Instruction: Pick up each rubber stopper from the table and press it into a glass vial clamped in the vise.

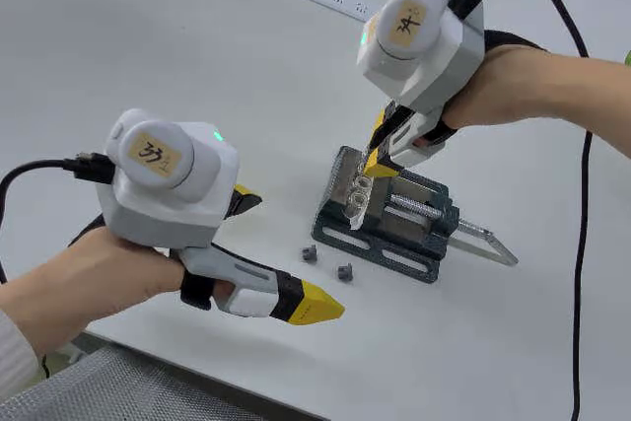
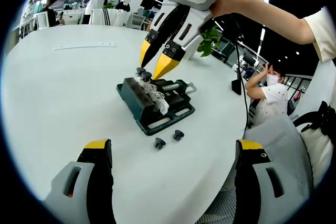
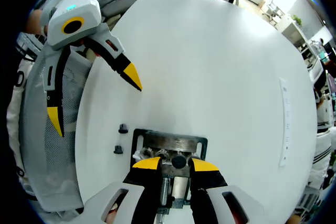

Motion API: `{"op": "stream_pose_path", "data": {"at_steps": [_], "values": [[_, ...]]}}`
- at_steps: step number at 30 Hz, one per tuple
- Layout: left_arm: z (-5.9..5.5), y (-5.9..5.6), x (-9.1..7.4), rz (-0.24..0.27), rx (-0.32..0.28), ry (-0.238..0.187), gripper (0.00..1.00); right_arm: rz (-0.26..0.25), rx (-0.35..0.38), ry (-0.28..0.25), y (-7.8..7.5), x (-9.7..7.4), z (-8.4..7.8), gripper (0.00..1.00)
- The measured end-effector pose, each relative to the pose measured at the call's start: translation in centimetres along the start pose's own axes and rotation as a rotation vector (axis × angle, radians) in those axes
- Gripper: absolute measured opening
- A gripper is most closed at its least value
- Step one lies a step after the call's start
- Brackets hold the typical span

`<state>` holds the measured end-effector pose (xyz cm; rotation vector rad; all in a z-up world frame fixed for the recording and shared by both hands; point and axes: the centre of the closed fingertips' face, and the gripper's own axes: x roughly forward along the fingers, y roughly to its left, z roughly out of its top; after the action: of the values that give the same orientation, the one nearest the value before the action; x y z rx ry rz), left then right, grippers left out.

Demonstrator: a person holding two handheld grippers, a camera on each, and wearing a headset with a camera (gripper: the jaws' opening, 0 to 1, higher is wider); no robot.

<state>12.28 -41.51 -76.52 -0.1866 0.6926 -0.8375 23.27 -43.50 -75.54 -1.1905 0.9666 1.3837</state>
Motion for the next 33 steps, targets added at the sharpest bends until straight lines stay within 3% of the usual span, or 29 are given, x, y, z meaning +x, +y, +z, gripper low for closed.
{"op": "stream_pose_path", "data": {"at_steps": [10, 14, 24, 33], "values": [[0.2, 0.4, -0.3, 0.012, 0.001, -0.013, 0.98, 0.027, 0.029, -0.027, -0.4, -1.0, -1.2, 0.09], [0.3, 0.6, -0.4, 0.015, 0.002, -0.012, 0.98, 0.056, 0.059, -0.053, 0.2, -1.4, -0.9, 0.08], [0.1, 0.9, -0.5, 0.021, -0.006, -0.006, 0.98, 0.076, 0.044, -0.049, 0.0, -0.7, -0.6, 0.01], [0.0, 1.0, -0.4, 0.022, -0.009, 0.000, 0.98, 0.099, 0.052, -0.053, -0.1, -0.3, -0.2, 0.02]]}}
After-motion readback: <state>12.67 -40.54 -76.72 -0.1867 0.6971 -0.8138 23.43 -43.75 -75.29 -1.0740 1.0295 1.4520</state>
